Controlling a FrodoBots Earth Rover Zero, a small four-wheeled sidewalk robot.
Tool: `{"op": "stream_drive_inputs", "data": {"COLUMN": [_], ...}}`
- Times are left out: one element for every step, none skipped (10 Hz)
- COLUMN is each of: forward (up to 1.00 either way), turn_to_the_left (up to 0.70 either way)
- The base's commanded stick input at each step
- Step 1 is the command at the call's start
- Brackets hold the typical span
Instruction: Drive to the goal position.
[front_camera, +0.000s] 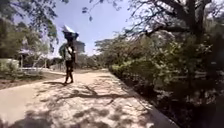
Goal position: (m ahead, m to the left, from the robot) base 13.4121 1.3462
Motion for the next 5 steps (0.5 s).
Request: {"op": "stream_drive_inputs", "data": {"forward": [0.7,0.7,0.7,0.7,0.7], "turn_to_the_left": [0.0,0.0,0.0,0.0,0.0]}}
